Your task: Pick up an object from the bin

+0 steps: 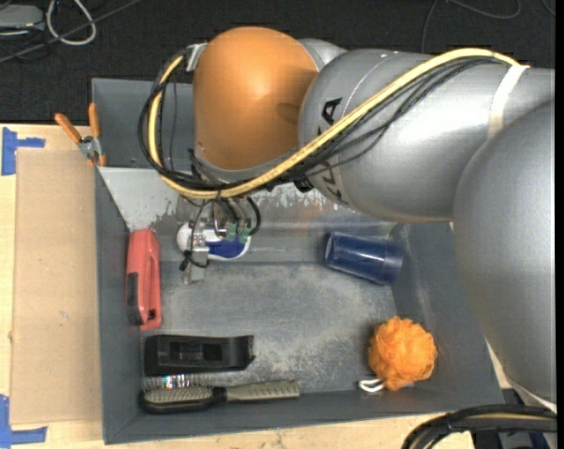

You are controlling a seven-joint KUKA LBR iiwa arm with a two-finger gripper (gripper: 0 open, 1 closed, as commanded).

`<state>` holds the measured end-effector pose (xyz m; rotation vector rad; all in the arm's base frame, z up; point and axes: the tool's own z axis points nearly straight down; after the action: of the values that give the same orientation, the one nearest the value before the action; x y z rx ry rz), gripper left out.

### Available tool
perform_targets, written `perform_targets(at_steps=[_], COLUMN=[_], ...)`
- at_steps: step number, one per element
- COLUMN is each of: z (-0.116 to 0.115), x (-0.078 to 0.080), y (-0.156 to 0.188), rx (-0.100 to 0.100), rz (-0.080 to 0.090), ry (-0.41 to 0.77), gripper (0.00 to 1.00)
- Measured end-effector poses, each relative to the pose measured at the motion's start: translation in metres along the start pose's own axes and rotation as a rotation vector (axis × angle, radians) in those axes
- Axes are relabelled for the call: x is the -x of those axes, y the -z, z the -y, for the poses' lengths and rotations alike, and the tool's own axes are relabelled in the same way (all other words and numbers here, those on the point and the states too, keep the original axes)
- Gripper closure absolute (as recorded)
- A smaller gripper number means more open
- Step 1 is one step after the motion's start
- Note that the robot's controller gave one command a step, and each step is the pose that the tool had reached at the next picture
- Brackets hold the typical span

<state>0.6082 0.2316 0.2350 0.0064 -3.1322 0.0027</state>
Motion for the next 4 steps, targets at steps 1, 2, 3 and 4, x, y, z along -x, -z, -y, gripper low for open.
perform_targets(at_steps=[1,2,3,4], z=[0.001,0.01,0.081,0.079], x=[0.002,-0.028,-0.102,-0.117], y=[0.005,-0.056,-0.077,-0.1], rx=[0.001,0.001,-0.002,0.001], rz=[0.008,0.007,0.006,0.005], ry=[-0.005,0.117,0.324,0.508], gripper=[0.0,0.0,0.0,0.0])
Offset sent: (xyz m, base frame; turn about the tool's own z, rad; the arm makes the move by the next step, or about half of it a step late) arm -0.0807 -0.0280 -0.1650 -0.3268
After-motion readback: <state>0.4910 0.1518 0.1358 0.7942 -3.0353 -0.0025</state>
